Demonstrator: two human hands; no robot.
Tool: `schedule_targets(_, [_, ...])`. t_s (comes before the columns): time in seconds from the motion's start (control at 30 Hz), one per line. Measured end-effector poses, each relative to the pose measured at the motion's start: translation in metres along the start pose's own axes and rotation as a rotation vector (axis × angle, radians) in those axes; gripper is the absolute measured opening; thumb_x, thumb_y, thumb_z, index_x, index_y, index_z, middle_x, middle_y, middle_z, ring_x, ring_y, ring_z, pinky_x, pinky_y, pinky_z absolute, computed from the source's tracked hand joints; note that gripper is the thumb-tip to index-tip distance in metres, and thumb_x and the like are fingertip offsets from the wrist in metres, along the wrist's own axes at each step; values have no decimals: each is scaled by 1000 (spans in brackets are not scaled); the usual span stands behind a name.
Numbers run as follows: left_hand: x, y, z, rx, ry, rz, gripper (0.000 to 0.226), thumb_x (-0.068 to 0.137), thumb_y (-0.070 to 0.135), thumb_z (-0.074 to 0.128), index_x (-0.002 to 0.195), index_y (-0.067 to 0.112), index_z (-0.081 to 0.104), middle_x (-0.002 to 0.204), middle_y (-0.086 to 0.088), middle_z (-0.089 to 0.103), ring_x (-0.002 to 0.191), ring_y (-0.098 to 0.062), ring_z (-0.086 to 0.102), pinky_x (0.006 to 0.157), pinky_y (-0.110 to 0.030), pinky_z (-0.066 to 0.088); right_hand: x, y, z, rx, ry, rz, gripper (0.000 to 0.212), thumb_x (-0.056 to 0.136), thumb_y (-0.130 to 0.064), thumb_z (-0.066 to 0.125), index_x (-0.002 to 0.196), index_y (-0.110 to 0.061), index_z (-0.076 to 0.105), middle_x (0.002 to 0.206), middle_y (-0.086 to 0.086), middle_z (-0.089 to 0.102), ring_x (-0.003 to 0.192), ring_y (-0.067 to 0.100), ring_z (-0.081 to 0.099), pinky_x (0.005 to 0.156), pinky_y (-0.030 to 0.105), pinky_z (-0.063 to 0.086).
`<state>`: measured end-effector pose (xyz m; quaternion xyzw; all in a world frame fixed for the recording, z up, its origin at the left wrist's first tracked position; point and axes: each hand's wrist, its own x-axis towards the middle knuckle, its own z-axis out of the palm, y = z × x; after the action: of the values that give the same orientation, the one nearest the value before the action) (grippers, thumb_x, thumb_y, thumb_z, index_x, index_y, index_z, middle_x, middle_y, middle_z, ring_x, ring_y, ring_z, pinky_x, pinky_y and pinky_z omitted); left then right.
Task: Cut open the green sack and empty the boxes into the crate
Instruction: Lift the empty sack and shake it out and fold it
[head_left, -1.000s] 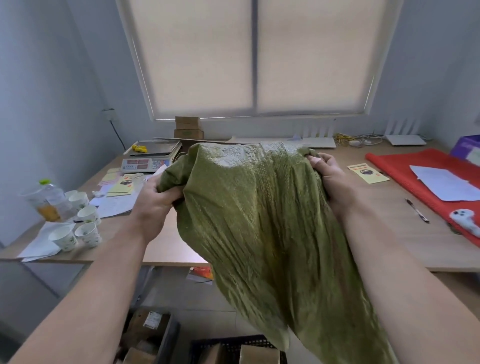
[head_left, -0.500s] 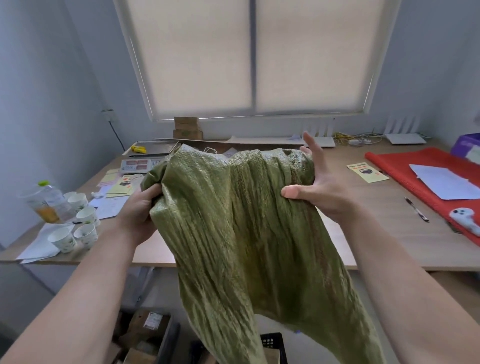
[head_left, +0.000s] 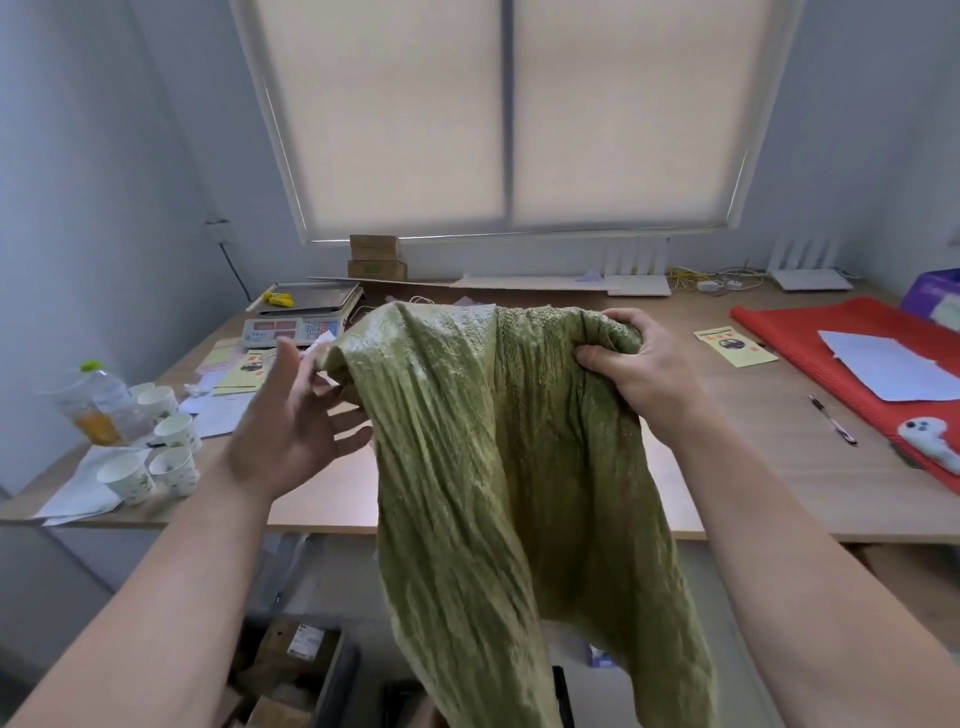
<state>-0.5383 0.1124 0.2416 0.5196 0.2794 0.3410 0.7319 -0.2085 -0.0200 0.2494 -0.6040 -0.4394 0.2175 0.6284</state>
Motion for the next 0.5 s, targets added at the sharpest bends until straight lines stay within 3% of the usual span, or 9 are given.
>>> schedule_targets(0.1, [3, -3, -1, 122, -31, 17, 107, 59, 67, 78, 150, 44, 26, 99, -1, 69, 94, -22, 68, 95, -48, 42, 2, -1, -2, -46, 1, 23, 30, 77, -10, 83, 95, -28, 66, 88, 2, 72, 81, 20, 69, 80, 41, 59])
schedule_targets(0.17, [8, -5, 8, 251, 62, 25, 120, 49, 49, 90, 147, 51, 20, 104, 1, 72, 94, -21, 68, 91, -45, 43, 4, -4, -2, -25, -12, 62, 30, 77, -11, 83, 99, -24, 68, 90, 5, 73, 81, 21, 70, 82, 46, 61])
schedule_targets(0.2, [9, -5, 14, 302, 115, 45, 116, 49, 40, 90, 145, 50, 24, 108, -1, 70, 95, -23, 65, 89, -45, 43, 5, -6, -1, 14, -28, 91, 32, 78, -11, 82, 103, -21, 67, 93, 8, 74, 82, 22, 71, 83, 48, 61])
schedule_targets(0.27, [10, -5, 20, 316, 197, 108, 87, 61, 22, 83, 136, 39, 41, 105, -8, 66, 94, -27, 59, 83, -44, 44, 4, -10, -1, 121, -53, 161, 45, 77, -15, 83, 117, -18, 62, 109, 15, 72, 88, 25, 72, 84, 48, 61])
schedule_targets(0.37, [9, -2, 23, 264, 241, 152, 41, 88, 0, 62, 121, 22, 53, 90, -3, 67, 76, -23, 61, 60, -27, 51, 1, -14, -6, 263, -60, 186, 75, 73, -26, 83, 139, -25, 47, 122, 10, 63, 92, 23, 72, 74, 37, 62])
schedule_targets(0.43, [8, -2, 22, 282, 283, 139, 29, 93, 0, 54, 116, 18, 54, 85, 1, 67, 63, -12, 63, 50, -23, 50, -2, -13, -11, 249, -90, 126, 91, 69, -31, 84, 146, -36, 35, 136, 9, 51, 109, 21, 65, 78, 30, 59])
schedule_targets(0.5, [9, -3, 18, 301, 285, 109, 20, 96, 10, 54, 113, 19, 58, 81, 4, 67, 59, -9, 60, 56, -27, 47, -6, -14, -15, 140, -154, 43, 105, 65, -33, 81, 152, -42, 23, 148, 0, 34, 130, 4, 44, 92, 20, 47])
